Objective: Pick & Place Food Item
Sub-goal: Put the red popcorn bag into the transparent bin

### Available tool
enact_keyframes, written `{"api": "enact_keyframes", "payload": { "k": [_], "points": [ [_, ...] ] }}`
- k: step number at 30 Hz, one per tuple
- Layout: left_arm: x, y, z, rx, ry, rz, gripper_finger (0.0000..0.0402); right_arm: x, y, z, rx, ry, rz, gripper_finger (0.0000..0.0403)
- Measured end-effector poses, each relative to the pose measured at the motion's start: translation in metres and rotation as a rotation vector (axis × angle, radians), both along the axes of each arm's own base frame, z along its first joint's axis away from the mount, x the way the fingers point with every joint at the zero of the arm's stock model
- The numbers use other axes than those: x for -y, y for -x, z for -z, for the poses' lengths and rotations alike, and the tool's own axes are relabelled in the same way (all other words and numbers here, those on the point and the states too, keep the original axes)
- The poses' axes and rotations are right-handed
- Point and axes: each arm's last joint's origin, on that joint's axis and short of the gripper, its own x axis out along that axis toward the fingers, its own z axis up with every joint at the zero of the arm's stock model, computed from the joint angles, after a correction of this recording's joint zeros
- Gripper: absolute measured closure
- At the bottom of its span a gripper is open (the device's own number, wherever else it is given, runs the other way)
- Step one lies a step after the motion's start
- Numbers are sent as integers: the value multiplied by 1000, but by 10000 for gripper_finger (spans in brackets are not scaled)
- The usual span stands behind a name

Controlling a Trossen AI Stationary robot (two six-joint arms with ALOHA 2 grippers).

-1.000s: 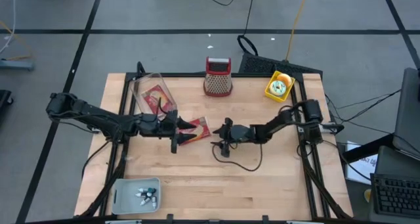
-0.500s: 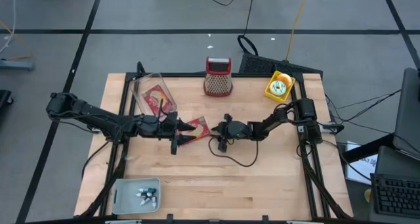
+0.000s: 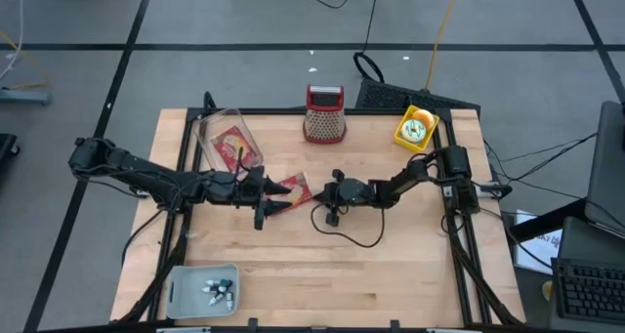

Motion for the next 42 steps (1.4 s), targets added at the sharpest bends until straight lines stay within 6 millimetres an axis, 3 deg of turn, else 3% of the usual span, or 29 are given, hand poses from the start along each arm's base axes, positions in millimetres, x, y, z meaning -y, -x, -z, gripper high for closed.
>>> {"api": "enact_keyframes", "payload": {
  "k": [5, 15, 25, 33, 42],
  "points": [
    [0, 0, 0, -1, 7, -2, 192, -9, 2, -6, -30, 40, -68, 402],
    [-2, -1, 1, 2, 168, -82, 192, -64, 22, -67, -40, 370, -224, 403],
    [2, -12, 18, -49, 186, -78, 192, -92, 43, -115, 74, 452, -277, 403],
    [1, -29, 24, 67, 131, -58, 192, -105, 53, -141, 228, 374, -500, 403],
    [2, -65, 30, 48, 250, 188, 192, -117, 59, -162, 469, 144, -879, 403]
  ]
}}
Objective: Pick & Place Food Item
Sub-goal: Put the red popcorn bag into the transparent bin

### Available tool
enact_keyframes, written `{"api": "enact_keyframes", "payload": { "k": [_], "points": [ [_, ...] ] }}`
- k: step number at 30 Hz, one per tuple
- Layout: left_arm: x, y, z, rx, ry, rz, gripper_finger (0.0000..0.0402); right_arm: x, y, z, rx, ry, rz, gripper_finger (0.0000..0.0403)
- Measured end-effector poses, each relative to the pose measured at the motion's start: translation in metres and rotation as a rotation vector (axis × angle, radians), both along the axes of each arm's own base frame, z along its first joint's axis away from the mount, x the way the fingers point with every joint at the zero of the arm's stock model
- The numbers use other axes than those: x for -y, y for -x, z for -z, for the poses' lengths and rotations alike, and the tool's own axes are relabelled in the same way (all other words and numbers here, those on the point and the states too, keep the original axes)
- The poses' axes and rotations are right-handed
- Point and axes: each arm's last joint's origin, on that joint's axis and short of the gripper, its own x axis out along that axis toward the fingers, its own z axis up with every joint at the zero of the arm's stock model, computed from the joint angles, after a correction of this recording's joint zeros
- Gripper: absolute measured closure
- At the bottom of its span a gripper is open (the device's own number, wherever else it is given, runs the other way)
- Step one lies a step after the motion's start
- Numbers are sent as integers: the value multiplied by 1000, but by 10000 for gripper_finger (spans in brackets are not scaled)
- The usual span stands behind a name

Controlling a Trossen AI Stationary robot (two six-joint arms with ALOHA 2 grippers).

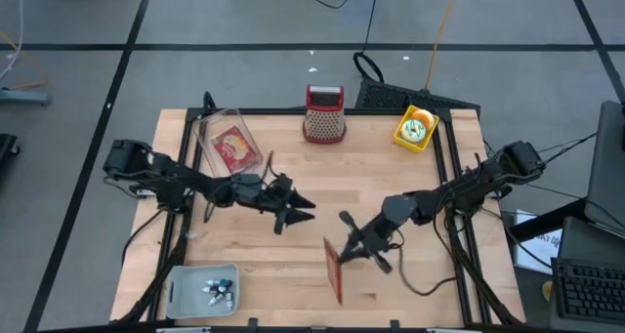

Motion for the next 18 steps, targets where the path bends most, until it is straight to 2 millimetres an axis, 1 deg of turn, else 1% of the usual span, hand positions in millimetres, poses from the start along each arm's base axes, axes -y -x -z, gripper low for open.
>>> {"api": "enact_keyframes", "payload": {
  "k": [3, 7, 10, 13, 18],
  "points": [
    [5, -19, -2, 14, -16, 108, 192, -2, 2, -6, 41, -47, -123, 403],
    [11, -41, -7, 54, -64, 219, 192, -4, 4, -11, 65, -83, -214, 403],
    [17, -52, -11, 89, -97, 324, 192, -5, 6, -13, 61, -102, -271, 403],
    [21, -56, -16, 126, -118, 409, 192, -7, 7, -13, 53, -109, -289, 403],
    [26, -55, -22, 175, -176, 426, 192, -8, 7, -13, 48, -114, -292, 403]
  ]
}}
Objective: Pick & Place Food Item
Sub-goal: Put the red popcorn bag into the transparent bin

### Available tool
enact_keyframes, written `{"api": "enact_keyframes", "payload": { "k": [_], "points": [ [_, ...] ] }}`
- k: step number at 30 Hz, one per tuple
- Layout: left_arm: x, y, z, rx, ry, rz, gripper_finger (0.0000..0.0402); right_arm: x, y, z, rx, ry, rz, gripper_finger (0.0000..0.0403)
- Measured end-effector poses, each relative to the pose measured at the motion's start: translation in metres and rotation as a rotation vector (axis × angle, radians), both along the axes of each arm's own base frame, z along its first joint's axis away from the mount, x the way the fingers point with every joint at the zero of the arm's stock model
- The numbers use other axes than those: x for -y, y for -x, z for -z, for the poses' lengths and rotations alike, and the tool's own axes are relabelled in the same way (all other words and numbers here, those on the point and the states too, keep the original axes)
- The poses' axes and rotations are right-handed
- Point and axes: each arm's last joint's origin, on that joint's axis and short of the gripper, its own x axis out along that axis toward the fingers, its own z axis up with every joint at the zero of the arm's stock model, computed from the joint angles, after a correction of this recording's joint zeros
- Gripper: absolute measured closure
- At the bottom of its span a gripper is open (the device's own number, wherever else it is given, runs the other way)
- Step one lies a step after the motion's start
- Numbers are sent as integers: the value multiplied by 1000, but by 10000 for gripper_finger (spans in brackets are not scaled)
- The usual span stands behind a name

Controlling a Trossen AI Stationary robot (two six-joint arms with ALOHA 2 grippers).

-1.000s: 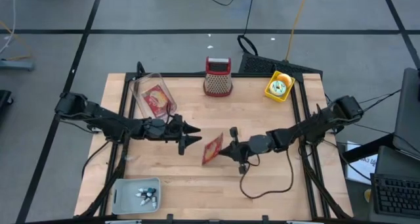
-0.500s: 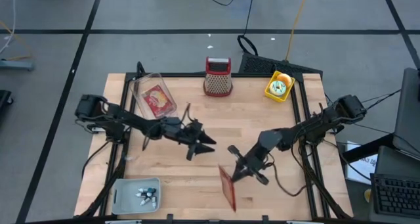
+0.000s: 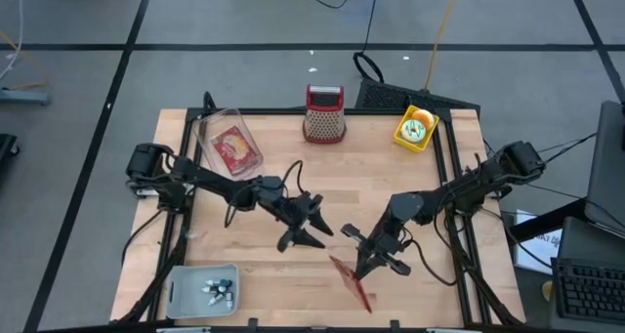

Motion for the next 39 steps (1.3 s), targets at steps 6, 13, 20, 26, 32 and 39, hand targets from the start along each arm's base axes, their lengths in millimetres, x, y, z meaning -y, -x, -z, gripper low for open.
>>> {"api": "enact_keyframes", "payload": {
  "k": [6, 13, 20, 26, 32, 39],
  "points": [
    [14, 2, 3, 10, -34, 6, 192, 1, 0, 0, 5, 2, 2, 403],
    [28, 4, 1, 43, -63, 2, 192, 1, 0, 0, 13, 5, 5, 403],
    [31, -9, -11, 1, -93, -44, 192, 1, -1, -1, 16, 4, 7, 403],
    [35, -15, -18, -35, -159, -30, 192, 1, -1, -1, 14, 2, 9, 403],
    [40, -15, -20, -9, -195, -14, 192, 2, -1, -1, 15, 2, 9, 403],
    [45, -18, -15, 31, -192, -4, 215, 6, -2, -1, 14, 2, 25, 403]
  ]
}}
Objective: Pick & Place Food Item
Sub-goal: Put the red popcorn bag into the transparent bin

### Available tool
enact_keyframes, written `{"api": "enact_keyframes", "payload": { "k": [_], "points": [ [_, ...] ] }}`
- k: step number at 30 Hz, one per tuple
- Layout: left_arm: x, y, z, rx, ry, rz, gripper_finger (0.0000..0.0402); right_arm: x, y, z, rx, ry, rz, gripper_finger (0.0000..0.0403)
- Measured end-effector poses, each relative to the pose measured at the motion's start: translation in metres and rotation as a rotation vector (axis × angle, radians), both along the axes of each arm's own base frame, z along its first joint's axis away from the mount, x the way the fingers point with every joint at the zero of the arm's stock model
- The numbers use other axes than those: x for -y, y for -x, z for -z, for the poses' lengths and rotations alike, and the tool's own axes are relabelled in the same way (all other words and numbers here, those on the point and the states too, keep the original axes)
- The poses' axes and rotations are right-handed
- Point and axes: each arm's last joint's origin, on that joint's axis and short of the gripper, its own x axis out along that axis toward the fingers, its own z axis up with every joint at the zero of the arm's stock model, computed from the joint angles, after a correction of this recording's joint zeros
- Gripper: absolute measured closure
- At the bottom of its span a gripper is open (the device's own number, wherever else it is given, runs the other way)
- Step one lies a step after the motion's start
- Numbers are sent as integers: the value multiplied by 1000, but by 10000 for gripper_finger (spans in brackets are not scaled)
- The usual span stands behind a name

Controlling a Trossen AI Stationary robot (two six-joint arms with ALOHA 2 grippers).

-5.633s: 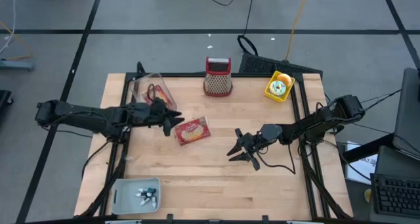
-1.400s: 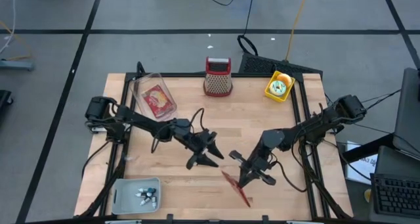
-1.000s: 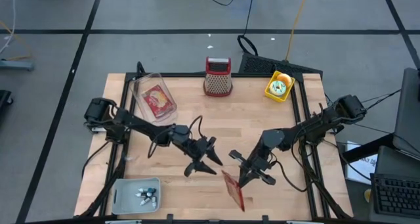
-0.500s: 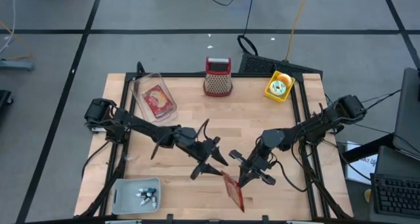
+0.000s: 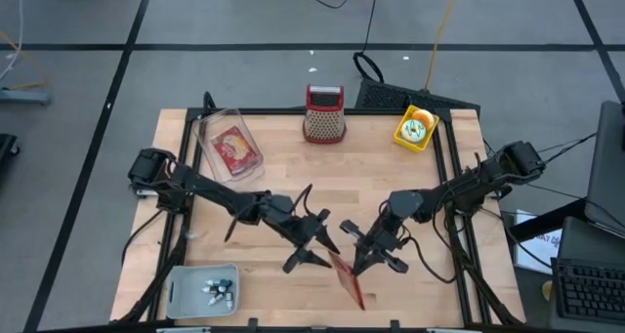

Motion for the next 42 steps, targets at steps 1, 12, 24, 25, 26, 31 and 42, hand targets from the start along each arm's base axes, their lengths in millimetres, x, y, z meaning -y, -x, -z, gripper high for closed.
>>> {"api": "enact_keyframes", "payload": {
  "k": [1, 12, 24, 25, 26, 31, 42],
  "points": [
    [1, -1, 1, 4, 2, 1, 222, 1, 0, 0, 1, 0, 2, 403],
    [-7, -4, 3, 27, 6, 39, 290, 1, 0, 1, -17, -1, 2, 403],
    [-11, -5, 1, 32, 1, -13, 397, 1, 0, 1, -33, -8, 3, 403],
    [-12, -4, -1, 24, -1, -35, 398, 1, -1, 1, -48, -17, 5, 403],
    [-13, -2, -5, 13, -6, -58, 399, 1, -1, 2, -65, -27, 7, 403],
    [-17, 20, -29, -55, -101, -188, 400, 10, -2, 1, -190, -99, 38, 401],
    [-20, 81, -74, -152, -316, -506, 401, 29, 3, 8, -348, -22, 94, 360]
  ]
}}
